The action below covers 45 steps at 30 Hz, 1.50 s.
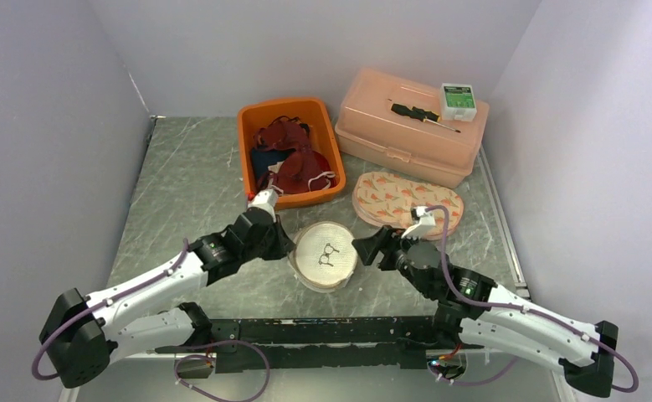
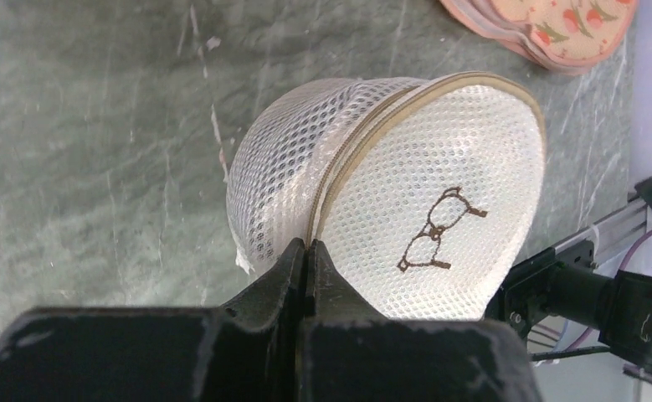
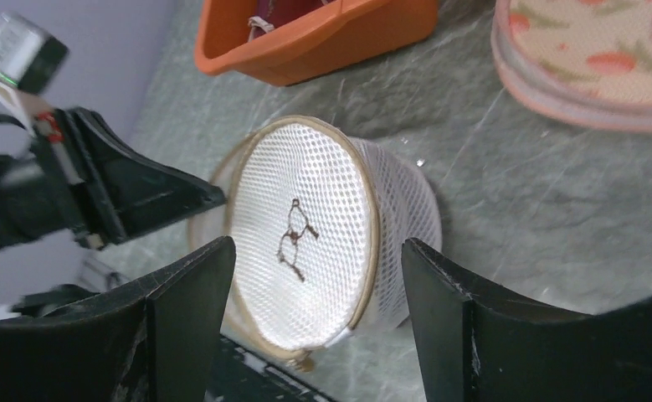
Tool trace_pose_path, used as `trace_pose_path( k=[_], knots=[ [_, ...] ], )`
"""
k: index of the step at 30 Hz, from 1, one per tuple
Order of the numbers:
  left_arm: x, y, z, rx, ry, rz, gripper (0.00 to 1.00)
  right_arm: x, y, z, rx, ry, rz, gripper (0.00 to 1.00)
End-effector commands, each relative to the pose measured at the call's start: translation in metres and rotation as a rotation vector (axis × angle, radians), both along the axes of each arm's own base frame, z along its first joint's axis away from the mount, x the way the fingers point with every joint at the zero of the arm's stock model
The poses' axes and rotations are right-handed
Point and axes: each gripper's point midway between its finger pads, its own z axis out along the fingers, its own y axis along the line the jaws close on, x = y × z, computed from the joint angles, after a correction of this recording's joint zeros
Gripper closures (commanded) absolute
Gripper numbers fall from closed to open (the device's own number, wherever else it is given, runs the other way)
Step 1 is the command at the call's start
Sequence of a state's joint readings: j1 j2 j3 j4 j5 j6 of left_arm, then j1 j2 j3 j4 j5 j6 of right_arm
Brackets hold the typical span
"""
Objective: Unzip the laundry bag and remove the bra
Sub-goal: Open the laundry bag at the center of the board.
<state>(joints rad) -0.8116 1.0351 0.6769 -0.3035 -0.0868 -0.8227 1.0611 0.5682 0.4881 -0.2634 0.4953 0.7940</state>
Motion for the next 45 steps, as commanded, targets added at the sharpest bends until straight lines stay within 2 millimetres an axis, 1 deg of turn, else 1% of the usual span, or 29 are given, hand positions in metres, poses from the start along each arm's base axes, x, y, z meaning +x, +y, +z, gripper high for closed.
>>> trace_pose_path(
  k=[1, 4, 8, 14, 19, 21, 22, 23, 24, 25, 26, 28, 30, 31, 32, 33, 34, 36, 37, 39, 42, 45],
  knots=[
    [0.009, 0.001, 0.013, -0.108, -0.037, 0.144, 0.97, -0.013, 0.005, -0.01, 0.219, 0.157, -0.033, 0.24],
    [0.008, 0.005, 0.012, -0.097, -0.04, 0.182, 0.97, -0.026, 0.016, -0.02, 0.319, 0.247, 0.009, 0.23],
    [0.005, 0.006, 0.009, -0.104, -0.038, 0.217, 0.97, -0.038, 0.031, -0.038, 0.375, 0.34, 0.063, 0.26],
    [0.001, 0.004, 0.007, -0.098, -0.028, 0.214, 0.97, -0.038, 0.046, -0.048, 0.385, 0.364, 0.098, 0.37],
    [-0.001, 0.005, 0.007, -0.102, -0.031, 0.215, 0.97, -0.037, 0.06, -0.05, 0.366, 0.367, 0.136, 0.46],
    [-0.002, 0.004, 0.008, -0.109, -0.032, 0.212, 0.97, -0.036, 0.062, -0.054, 0.344, 0.372, 0.139, 0.53],
    [-0.003, 0.004, 0.008, -0.113, -0.03, 0.21, 0.97, -0.035, 0.063, -0.056, 0.332, 0.375, 0.139, 0.59],
    [-0.004, 0.003, 0.009, -0.116, -0.03, 0.207, 0.97, -0.033, 0.063, -0.057, 0.323, 0.371, 0.139, 0.68],
    [-0.005, 0.003, 0.01, -0.121, -0.029, 0.206, 0.97, -0.031, 0.061, -0.056, 0.296, 0.344, 0.143, 0.77],
    [-0.006, 0.003, 0.012, -0.128, -0.03, 0.204, 0.97, -0.027, 0.058, -0.049, 0.263, 0.302, 0.146, 0.91],
    [-0.009, 0.003, 0.014, -0.135, -0.033, 0.201, 0.97, -0.023, 0.054, -0.042, 0.209, 0.246, 0.147, 0.99],
    [-0.013, 0.003, 0.021, -0.156, -0.047, 0.19, 0.97, -0.013, 0.044, -0.02, 0.06, 0.118, 0.165, 1.0],
    [-0.017, 0.003, 0.028, -0.165, -0.061, 0.166, 0.97, -0.009, 0.037, 0.004, -0.103, 0.004, 0.228, 1.0],
    [-0.019, 0.006, 0.033, -0.162, -0.065, 0.163, 0.91, -0.009, 0.037, 0.013, -0.174, -0.024, 0.269, 1.0],
    [-0.021, 0.011, 0.036, -0.151, -0.069, 0.162, 0.83, -0.011, 0.039, 0.021, -0.237, -0.046, 0.32, 1.0],
    [-0.023, 0.016, 0.04, -0.141, -0.079, 0.165, 0.7, -0.014, 0.042, 0.025, -0.289, -0.047, 0.375, 1.0],
    [-0.025, 0.023, 0.044, -0.125, -0.09, 0.163, 0.55, -0.018, 0.046, 0.028, -0.327, -0.047, 0.432, 1.0],
    [-0.028, 0.037, 0.048, -0.083, -0.118, 0.159, 0.3, -0.027, 0.051, 0.027, -0.374, -0.026, 0.519, 1.0],
    [-0.029, 0.043, 0.052, -0.066, -0.144, 0.147, 0.24, -0.032, 0.053, 0.028, -0.375, -0.022, 0.551, 1.0],
    [-0.032, 0.05, 0.061, -0.043, -0.19, 0.118, 0.08, -0.04, 0.054, 0.029, -0.374, -0.028, 0.605, 1.0],
    [-0.034, 0.048, 0.072, -0.02, -0.262, 0.035, 0.06, -0.053, 0.054, 0.033, -0.357, -0.028, 0.678, 1.0],
    [-0.037, 0.037, 0.076, -0.013, -0.292, -0.057, 0.06, -0.063, 0.054, 0.039, -0.337, -0.035, 0.723, 1.0]
  ],
)
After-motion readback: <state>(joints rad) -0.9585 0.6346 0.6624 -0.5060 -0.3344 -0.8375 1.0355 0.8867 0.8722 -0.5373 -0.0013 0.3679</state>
